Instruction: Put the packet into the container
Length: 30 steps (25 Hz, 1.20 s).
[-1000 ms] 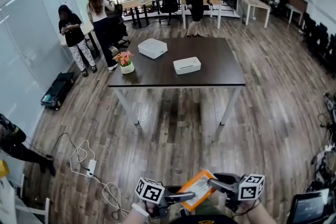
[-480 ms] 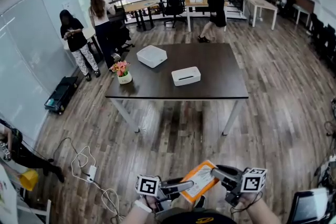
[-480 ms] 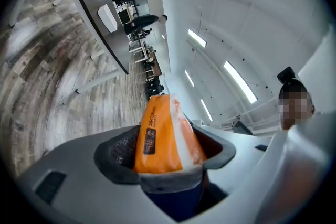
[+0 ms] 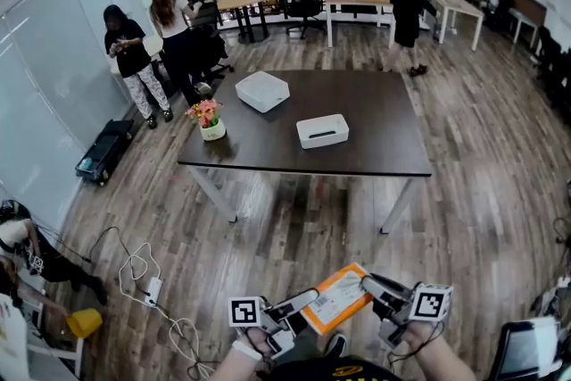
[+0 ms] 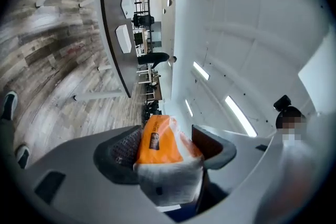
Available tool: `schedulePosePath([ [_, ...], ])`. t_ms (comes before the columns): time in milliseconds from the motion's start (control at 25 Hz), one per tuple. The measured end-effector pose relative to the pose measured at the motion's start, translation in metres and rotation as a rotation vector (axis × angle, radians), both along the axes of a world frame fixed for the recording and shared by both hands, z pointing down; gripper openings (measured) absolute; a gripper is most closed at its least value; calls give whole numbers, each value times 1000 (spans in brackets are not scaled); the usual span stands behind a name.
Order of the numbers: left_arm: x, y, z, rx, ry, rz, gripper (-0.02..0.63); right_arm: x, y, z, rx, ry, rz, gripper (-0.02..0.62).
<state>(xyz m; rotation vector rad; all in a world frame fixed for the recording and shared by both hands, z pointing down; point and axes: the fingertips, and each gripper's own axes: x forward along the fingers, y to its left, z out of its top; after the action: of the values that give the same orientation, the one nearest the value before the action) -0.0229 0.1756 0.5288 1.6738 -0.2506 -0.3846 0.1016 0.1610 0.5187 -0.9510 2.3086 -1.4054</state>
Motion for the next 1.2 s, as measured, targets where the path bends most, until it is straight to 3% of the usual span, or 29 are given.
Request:
schedulePosePath([
  [480,-14,-140,-5,-18,83,-3,287,-3,-120,-13,-6,-5,112,100],
  [720,-34,-206,-11,-25,129,-53,287,-17,-172,-21,5,-38,175,98],
  [960,-54,-257,-8,-84,182,-147,287,-22,-208,-20,1,-72,223,97],
  [1080,-68,-282,0,-110,177,-197,287,-15,-226,-19,-12,-121,261,91],
  [1200,-77,-302,10,-105,126,-216,287,0,-249,-17,-13,-124,302,89],
])
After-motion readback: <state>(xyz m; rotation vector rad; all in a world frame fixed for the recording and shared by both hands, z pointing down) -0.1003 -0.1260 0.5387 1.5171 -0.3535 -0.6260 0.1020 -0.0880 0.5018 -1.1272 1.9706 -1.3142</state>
